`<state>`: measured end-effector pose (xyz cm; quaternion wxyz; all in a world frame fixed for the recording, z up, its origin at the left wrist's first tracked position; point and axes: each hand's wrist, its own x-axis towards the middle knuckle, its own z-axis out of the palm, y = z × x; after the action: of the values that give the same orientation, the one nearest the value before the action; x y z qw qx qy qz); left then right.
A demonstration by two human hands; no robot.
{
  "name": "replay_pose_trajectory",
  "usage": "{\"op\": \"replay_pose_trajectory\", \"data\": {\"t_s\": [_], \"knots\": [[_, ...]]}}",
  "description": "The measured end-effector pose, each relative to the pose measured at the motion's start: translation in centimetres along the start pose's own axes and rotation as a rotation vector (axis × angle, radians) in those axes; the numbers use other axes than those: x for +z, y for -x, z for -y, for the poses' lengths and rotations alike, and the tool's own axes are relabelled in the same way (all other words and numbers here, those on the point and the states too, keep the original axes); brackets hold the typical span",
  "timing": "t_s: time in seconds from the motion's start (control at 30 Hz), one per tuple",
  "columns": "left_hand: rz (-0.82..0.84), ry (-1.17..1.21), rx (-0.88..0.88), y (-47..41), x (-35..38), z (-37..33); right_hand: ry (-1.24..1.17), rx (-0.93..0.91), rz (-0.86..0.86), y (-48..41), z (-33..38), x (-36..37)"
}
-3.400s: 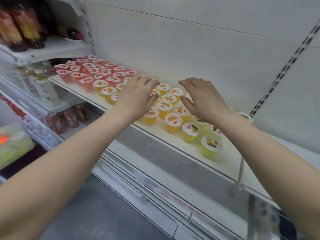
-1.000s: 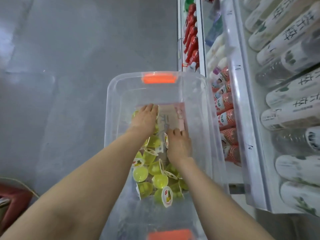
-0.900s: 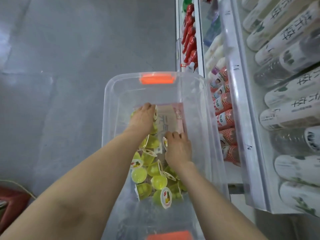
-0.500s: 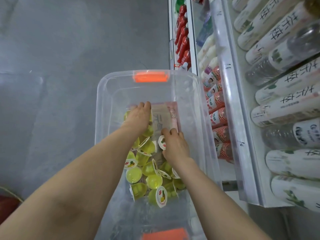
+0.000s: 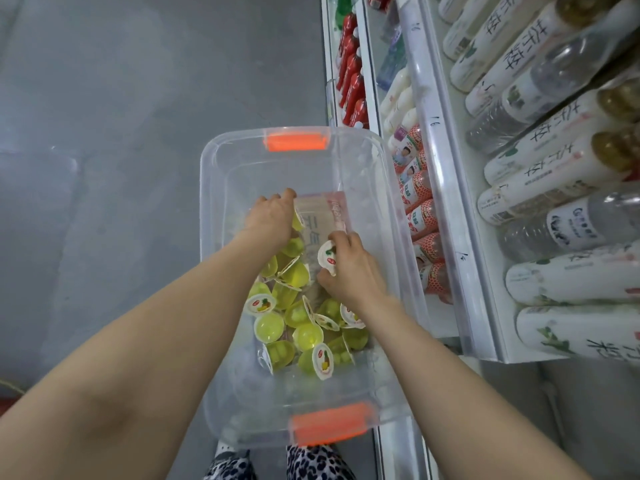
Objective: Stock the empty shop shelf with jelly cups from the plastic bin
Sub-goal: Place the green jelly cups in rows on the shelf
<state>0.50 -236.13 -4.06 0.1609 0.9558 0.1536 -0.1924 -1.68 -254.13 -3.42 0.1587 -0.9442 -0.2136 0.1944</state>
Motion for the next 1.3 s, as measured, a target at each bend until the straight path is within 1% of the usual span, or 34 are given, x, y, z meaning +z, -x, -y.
{"op": "replay_pose_trajectory", "data": {"t_s": [0.07, 0.27, 0.4, 0.53, 0.6, 0.73, 0.9, 1.07, 1.3], "knots": [[0.002, 0.003, 0.029, 1.3, -0.5, 0.0, -0.015, -0.002, -0.029, 1.1, 0.5, -0.8], [-0.07, 0.169, 0.145, 7.4, -2.4, 1.0, -0.142, -0.007, -0.115, 7.1, 2.4, -3.3], [-0.123, 0.265, 0.288, 13.5, -3.9, 0.9, -0.115, 0.028, -0.261, 12.7, 4.0, -4.7], [-0.192, 0.29, 0.465, 19.9, -5.3, 0.7, -0.089, 0.099, -0.435, 19.4, 4.9, -6.0], [-0.197, 0.317, 0.539, 23.1, -5.7, 0.2, -0.094, 0.138, -0.524, 22.8, 5.4, -6.5], [-0.169, 0.358, 0.658, 29.1, -5.7, -1.5, -0.096, 0.249, -0.674, 29.9, 5.9, -7.3], [-0.07, 0.461, 0.807, 35.3, -5.0, -4.5, -0.089, 0.399, -0.814, 39.6, 6.0, -7.8], [-0.012, 0.431, 0.969, 40.4, -4.1, -9.3, -0.064, 0.557, -0.93, 49.2, 5.0, -8.3], [0.046, 0.339, 1.238, 48.1, -1.7, -16.3, -0.021, 0.726, -1.16, 60.1, 3.7, -8.0]]}}
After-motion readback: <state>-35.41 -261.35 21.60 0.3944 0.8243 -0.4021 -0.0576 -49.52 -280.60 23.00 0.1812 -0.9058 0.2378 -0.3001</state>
